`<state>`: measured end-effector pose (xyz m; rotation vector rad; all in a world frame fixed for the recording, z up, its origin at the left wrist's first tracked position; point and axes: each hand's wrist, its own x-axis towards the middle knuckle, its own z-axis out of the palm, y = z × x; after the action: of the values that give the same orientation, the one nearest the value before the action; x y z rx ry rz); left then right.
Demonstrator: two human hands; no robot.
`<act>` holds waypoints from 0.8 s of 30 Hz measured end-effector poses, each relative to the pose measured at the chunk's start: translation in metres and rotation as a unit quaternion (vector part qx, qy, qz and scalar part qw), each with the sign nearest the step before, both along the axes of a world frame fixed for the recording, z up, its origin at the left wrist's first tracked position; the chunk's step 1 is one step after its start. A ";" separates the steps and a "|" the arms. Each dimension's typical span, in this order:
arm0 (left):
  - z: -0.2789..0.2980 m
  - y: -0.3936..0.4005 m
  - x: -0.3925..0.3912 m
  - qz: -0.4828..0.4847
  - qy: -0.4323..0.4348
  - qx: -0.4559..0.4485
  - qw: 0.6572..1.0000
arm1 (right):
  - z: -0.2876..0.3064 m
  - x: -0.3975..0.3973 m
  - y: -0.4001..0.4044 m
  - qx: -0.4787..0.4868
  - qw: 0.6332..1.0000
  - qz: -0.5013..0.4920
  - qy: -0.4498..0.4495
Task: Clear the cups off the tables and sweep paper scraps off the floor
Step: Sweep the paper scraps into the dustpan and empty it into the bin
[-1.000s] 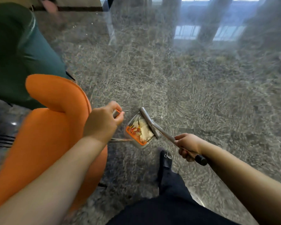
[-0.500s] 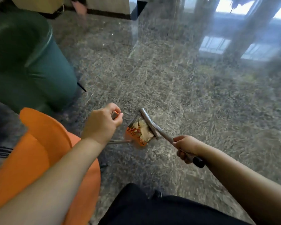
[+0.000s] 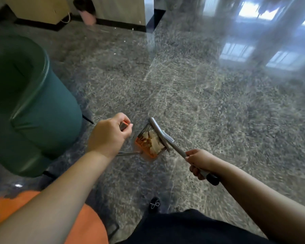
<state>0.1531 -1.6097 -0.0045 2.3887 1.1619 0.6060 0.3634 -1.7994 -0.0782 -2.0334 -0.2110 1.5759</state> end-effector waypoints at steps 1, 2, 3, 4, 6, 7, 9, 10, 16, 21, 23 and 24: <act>0.001 0.020 0.011 0.002 0.000 0.001 1.000 | 0.001 0.011 0.019 0.002 1.000 -0.003 0.002; 0.002 0.037 0.021 0.004 0.001 0.003 1.000 | 0.002 0.021 0.035 0.002 1.000 -0.003 0.003; 0.003 0.055 0.033 0.005 0.004 0.008 1.000 | 0.003 0.032 0.053 0.003 1.000 0.000 0.003; 0.002 0.073 0.044 0.006 0.005 0.017 1.000 | 0.004 0.043 0.070 0.006 1.000 0.004 0.001; 0.000 0.108 0.068 0.011 0.006 0.024 1.000 | 0.003 0.069 0.106 0.018 0.999 0.024 -0.011; -0.002 0.126 0.081 0.012 0.007 0.025 1.000 | 0.002 0.082 0.125 0.023 0.999 0.039 -0.019; -0.006 0.163 0.106 0.016 0.009 0.022 1.000 | -0.002 0.111 0.164 0.024 0.998 0.054 -0.026; -0.008 0.182 0.118 0.020 0.009 0.020 1.000 | -0.004 0.126 0.185 0.023 0.998 0.057 -0.024; -0.008 0.292 0.201 0.057 0.020 0.042 0.997 | -0.001 0.217 0.314 0.024 0.996 0.084 -0.020; 0.004 0.381 0.245 0.100 0.008 0.036 0.994 | 0.014 0.272 0.419 0.023 0.995 0.092 -0.020; 0.007 0.417 0.259 0.106 0.004 0.039 0.994 | 0.018 0.288 0.462 0.027 0.994 0.100 -0.024; 0.008 0.436 0.265 0.108 0.004 0.033 0.994 | 0.019 0.296 0.484 0.028 0.994 0.099 -0.024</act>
<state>0.4182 -1.1741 0.0037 2.3381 1.4360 0.7140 0.6594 -1.3157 -0.0597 -2.0597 -0.4830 1.6189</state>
